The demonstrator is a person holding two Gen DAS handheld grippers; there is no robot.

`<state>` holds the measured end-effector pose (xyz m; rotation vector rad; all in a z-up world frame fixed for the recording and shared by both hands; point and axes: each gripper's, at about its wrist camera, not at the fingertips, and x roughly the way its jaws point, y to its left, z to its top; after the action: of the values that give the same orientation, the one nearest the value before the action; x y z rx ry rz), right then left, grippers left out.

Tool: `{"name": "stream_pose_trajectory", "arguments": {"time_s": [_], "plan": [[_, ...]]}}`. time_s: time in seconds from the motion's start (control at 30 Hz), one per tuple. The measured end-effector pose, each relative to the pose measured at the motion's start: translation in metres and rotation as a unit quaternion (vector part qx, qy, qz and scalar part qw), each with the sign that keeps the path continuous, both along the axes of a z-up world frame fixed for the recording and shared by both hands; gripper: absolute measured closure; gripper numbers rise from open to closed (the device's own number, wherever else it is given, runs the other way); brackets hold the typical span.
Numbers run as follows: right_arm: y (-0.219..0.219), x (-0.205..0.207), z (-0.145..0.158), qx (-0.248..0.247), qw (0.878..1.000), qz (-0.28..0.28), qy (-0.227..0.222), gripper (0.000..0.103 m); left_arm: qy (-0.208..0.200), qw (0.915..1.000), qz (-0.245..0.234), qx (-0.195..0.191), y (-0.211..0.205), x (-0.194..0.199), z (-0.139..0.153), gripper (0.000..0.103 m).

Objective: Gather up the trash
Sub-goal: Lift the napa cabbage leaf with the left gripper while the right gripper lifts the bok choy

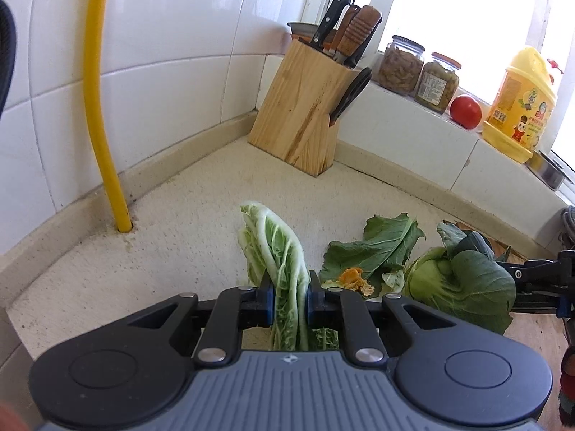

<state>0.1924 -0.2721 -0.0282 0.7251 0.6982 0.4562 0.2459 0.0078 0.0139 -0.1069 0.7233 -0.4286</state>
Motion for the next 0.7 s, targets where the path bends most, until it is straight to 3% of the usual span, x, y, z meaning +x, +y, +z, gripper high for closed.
{"name": "stream_pose_trajectory", "arguments": {"time_s": [0.7], "plan": [[0.007,-0.009,0.009,-0.001,1.000,-0.013,-0.017,0.050,-0.034,0.9994,-0.008,-0.002,0.007,-0.014,0.021,0.089]]}}
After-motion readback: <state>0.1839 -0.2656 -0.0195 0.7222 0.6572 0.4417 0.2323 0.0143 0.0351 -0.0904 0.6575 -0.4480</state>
